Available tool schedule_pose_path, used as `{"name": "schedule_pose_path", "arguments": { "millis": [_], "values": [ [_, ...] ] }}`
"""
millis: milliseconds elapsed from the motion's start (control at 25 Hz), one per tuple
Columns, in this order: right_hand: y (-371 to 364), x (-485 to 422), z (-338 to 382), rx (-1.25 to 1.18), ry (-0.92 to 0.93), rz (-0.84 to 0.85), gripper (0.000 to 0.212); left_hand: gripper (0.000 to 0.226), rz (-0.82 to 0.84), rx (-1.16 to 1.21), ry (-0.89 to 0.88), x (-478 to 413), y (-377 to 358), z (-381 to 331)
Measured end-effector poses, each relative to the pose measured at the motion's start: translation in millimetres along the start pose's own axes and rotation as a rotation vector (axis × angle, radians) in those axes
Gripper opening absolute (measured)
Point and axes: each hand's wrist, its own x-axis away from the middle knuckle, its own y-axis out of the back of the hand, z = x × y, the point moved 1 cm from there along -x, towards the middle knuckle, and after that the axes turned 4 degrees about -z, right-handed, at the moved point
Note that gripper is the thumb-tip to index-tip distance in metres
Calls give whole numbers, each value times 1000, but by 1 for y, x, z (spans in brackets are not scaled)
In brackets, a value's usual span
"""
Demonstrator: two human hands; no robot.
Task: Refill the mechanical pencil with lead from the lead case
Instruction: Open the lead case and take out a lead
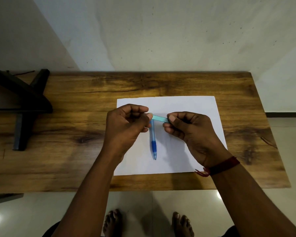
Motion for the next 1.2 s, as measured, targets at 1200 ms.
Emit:
{"name": "schedule_pose_path", "arguments": {
  "millis": [1200],
  "values": [
    [1,4,5,199,25,-39,21,17,-280,234,-30,-1,1,2]
  ]
}}
